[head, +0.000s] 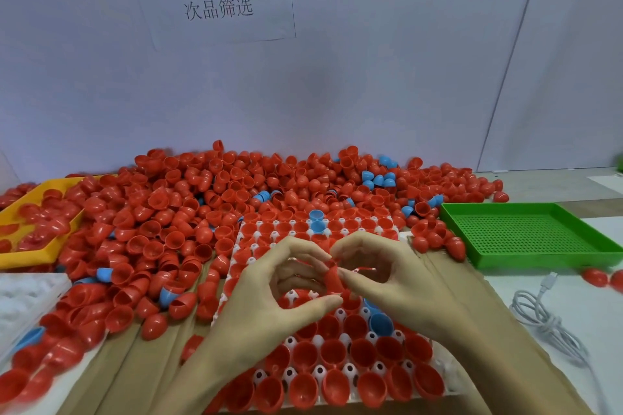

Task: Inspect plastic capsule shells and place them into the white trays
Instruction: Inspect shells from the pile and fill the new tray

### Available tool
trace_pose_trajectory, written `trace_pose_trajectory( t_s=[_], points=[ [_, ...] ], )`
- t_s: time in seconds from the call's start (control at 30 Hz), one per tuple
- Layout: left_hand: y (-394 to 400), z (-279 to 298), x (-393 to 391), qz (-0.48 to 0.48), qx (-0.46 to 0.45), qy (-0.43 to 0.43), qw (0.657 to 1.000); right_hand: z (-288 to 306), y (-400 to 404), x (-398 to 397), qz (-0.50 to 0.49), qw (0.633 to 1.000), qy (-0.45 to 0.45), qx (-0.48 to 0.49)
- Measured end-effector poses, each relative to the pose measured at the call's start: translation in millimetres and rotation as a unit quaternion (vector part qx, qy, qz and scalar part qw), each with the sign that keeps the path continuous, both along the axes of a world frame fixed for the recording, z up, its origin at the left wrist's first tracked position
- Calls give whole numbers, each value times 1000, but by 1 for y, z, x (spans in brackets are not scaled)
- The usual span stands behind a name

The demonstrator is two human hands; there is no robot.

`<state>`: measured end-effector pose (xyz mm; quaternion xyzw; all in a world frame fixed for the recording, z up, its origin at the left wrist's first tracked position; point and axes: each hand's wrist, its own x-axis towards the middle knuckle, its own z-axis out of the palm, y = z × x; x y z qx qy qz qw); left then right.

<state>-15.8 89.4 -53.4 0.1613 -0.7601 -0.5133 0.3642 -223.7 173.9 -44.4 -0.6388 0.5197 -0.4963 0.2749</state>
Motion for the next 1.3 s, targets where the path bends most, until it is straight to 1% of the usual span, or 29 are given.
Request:
trace_pose_trajectory(
  t_s=[0.1,0.17,0.27,0.33,0.4,0.47,0.63,0.8,0.87,1.0,1.13,1.3],
  points=[
    [-3,3,4,-27,38,24,999,0,-1,-5,-6,1000,-27,-6],
    [-6,6,7,-20,44,29,998,1,-1,-8,-2,999,-53,-2],
    [-12,9,15,67,22,7,998,3,4,-16,-14,997,-75,20],
    [-20,9,20,131,26,9,991,3,12,-27,-51,996,-64,33],
    [-29,8,25,175,46,24,983,3,26,-40,-99,994,-27,32],
    [-36,8,29,198,70,42,977,1,44,-50,-117,993,1,26],
    [-43,4,30,207,97,45,972,-4,93,-58,-150,981,112,55],
    [-45,-3,30,213,95,34,972,-7,121,-49,-170,948,263,62],
    [-45,-4,31,219,92,36,971,-5,126,-47,-170,933,310,70],
    [-45,-7,33,225,82,35,970,3,127,-40,-150,913,365,108],
    [-45,-10,33,231,74,24,970,10,119,-33,-142,874,435,166],
    [-47,-11,35,233,76,27,969,29,110,-31,-107,854,466,204]
  ],
)
